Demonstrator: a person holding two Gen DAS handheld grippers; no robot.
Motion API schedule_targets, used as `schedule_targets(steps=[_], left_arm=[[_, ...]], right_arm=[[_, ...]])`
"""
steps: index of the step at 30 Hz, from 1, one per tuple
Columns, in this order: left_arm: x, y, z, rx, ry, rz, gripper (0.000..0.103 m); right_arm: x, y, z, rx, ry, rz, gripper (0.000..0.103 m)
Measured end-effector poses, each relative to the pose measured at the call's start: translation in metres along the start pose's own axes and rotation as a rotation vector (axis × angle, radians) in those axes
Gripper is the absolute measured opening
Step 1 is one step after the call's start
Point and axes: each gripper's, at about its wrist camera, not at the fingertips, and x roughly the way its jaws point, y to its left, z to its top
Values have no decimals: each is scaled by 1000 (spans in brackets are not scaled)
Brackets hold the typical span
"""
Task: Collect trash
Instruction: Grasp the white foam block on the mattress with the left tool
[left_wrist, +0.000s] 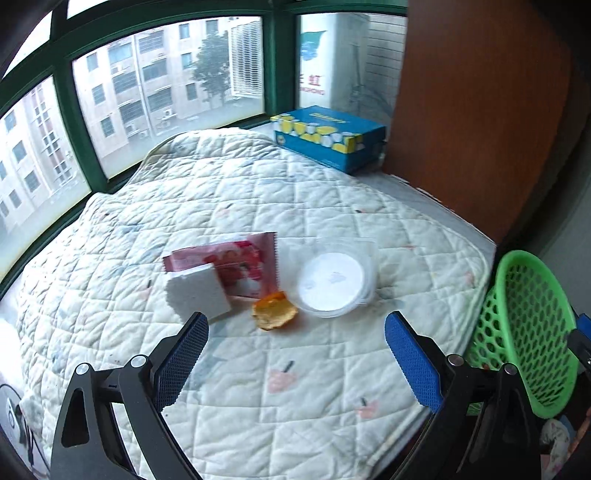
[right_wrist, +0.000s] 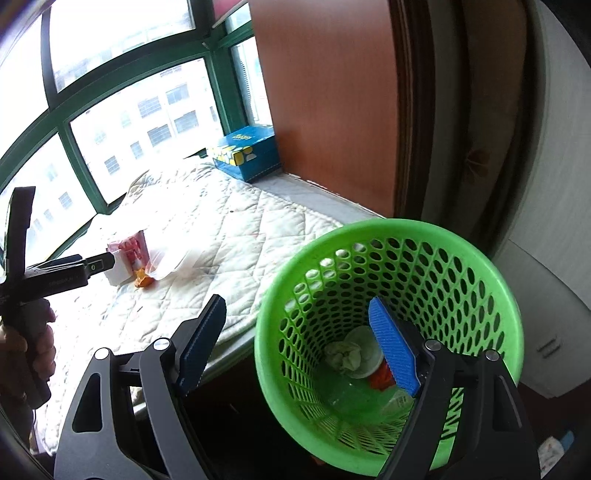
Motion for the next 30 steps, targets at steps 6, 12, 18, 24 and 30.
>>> schedule_targets(steps=[6,12,18,24,30], left_arm=[[29,55,-2,-108,24,79,93],[58,78,-1,-159,42,92,93],[82,85,6,-180,57,99,93],[104,87,12,-215,74,101,93],[117,94,14,-253,81,49,80]], right_arm=[[16,25,4,-34,23,31,79],[37,48,7,-59,59,59,79],[58,68,12,-83,92,88,79],[77,83,16,-105,118,107,79],[93,94,18,-129,140,120,79]])
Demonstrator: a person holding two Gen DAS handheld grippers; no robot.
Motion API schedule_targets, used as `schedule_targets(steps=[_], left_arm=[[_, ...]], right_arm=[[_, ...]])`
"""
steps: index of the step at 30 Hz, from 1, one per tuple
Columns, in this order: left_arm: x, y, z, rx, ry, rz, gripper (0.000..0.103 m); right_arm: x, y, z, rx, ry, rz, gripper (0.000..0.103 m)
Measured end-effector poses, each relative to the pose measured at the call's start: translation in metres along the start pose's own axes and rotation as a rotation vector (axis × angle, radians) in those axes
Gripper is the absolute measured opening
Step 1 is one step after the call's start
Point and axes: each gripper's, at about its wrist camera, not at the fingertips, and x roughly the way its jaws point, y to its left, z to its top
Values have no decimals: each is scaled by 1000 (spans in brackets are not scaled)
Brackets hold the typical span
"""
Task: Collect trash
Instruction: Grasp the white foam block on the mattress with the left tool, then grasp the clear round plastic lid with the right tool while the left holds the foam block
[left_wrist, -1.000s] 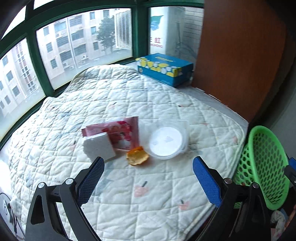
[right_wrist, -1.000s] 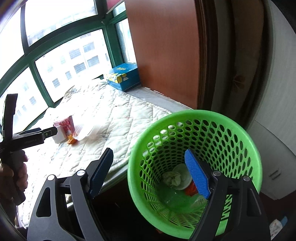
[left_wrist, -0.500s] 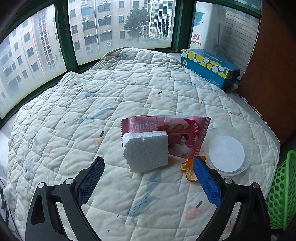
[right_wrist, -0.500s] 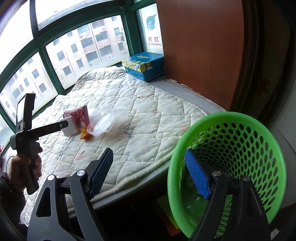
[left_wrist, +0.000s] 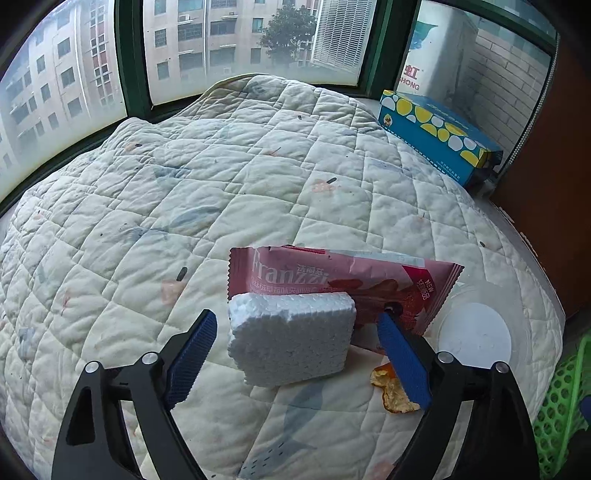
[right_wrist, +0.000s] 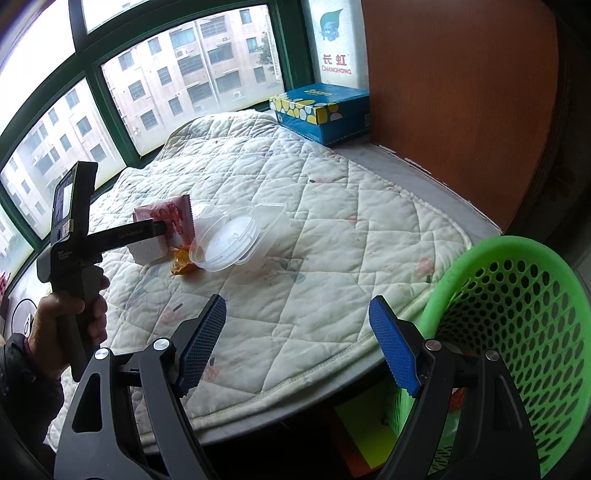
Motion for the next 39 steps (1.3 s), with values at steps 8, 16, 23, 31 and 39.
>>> schedule_targets(steps=[8,16,23,31,39], left_arm=[[1,8,-1,-6,15,-48,62],[-24,20,0,6,-8,-76,61],[-46,40,0,-5,-13,-83,61],[-58,58,0,-25,-28,-95,61],[-59,72,2,-40,-33,-94,61]], right_arm=[[15,16,8,-43,15,28,79],[31,37,22,-113,38,81,83],[60,61,42,-212,68,111,89],[97,89,60,-401,131,89,95],[128,100,61,-500,205,45,97]])
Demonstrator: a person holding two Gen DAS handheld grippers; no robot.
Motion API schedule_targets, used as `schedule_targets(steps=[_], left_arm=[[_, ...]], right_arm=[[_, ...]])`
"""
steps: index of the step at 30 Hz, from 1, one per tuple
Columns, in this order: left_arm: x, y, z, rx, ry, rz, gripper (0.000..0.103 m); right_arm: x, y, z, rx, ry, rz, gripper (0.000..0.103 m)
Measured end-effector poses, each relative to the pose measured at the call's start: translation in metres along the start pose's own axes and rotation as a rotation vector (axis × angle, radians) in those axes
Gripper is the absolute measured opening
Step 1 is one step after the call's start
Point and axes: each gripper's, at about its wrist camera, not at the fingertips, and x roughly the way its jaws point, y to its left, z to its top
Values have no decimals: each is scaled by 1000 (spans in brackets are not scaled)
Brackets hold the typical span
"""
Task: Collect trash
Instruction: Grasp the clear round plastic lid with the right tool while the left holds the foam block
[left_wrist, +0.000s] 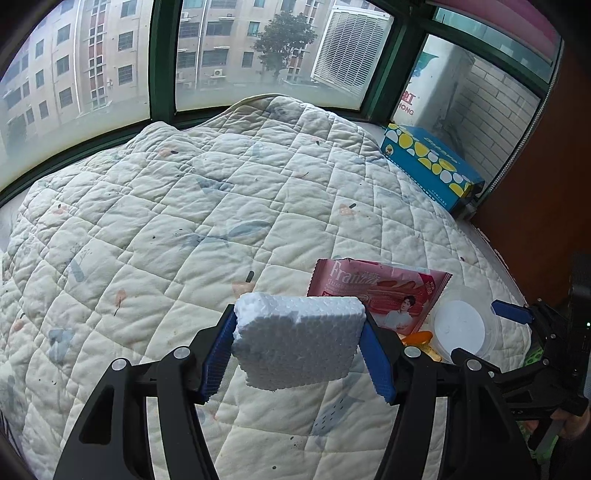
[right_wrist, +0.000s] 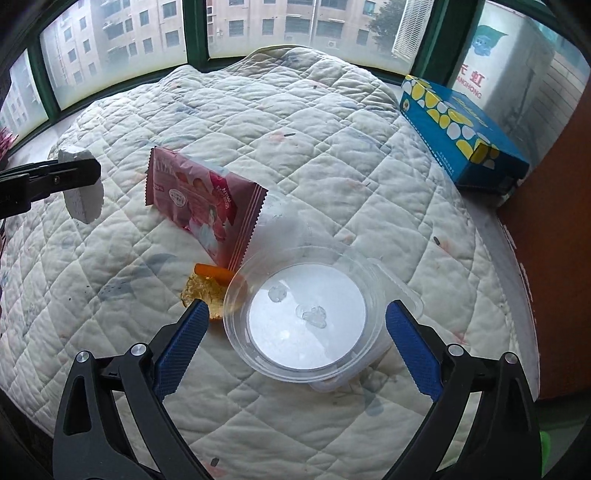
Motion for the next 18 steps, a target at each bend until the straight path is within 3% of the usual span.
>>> schedule_targets(steps=[7,18], left_arm=[[4,1,-1,-7,8,-8,61],[9,3,-1,-20,15,-12,61]], right_arm=[[13,1,5,-40,28,-36,98],[25,1,7,-40,62,-17,98]])
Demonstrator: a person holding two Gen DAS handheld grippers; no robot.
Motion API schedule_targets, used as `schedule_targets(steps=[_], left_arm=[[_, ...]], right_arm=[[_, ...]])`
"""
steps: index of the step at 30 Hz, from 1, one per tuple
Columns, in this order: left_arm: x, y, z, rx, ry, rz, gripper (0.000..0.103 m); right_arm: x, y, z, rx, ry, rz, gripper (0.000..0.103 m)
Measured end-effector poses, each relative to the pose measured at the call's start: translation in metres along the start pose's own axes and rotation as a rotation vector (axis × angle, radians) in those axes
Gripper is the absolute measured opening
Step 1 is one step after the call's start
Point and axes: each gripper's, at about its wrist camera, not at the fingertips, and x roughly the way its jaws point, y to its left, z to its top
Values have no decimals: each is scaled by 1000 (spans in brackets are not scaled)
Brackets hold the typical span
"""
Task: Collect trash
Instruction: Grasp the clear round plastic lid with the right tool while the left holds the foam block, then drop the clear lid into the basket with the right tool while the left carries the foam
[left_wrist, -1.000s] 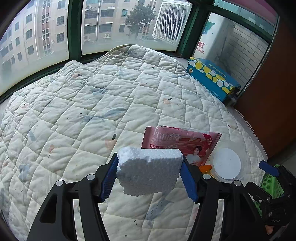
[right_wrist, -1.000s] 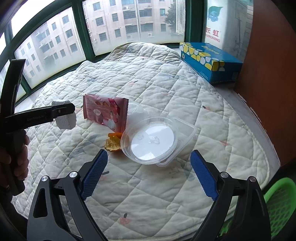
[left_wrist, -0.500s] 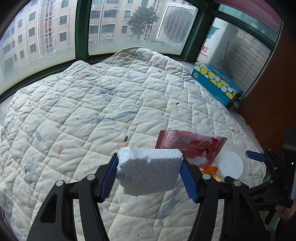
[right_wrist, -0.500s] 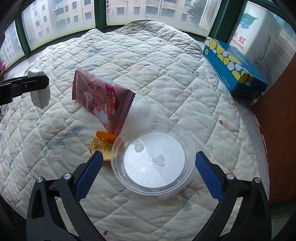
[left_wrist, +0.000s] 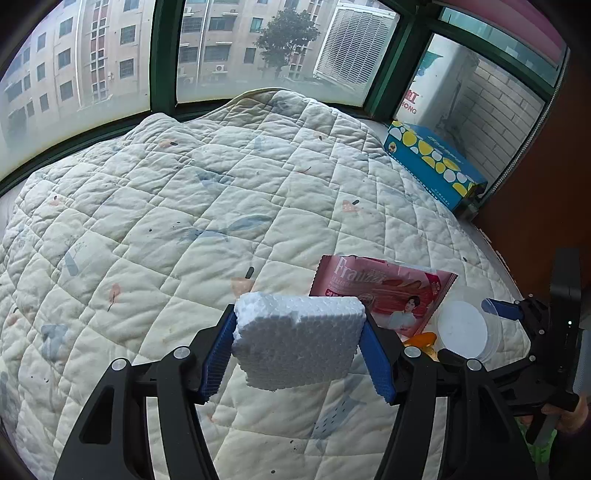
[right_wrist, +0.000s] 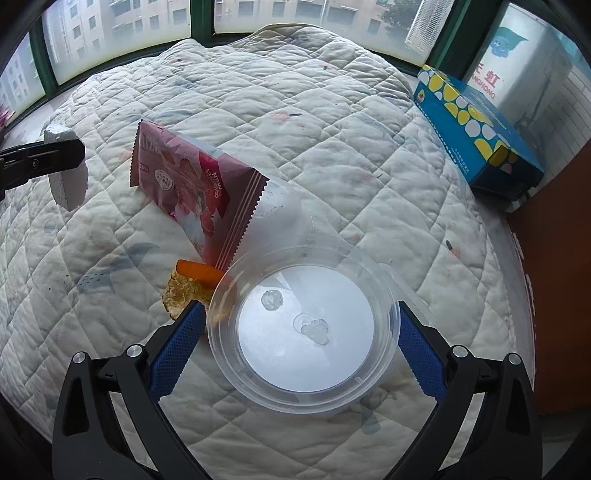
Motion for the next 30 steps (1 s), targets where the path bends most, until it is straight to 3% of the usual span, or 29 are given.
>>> schedule_targets(steps=[3,13,30], left_arm=[[0,0,0,3,2,2,61],[-9,-12,-3,27,-12,-3,61],[-47,-79,-16,143,-45,-78,61]], right_arm=[[1,-2,-2,19,-8,-10,93],[-36,-16,-11,129,-98,8,93],[-117,-33,-70,321,-215,42,93]])
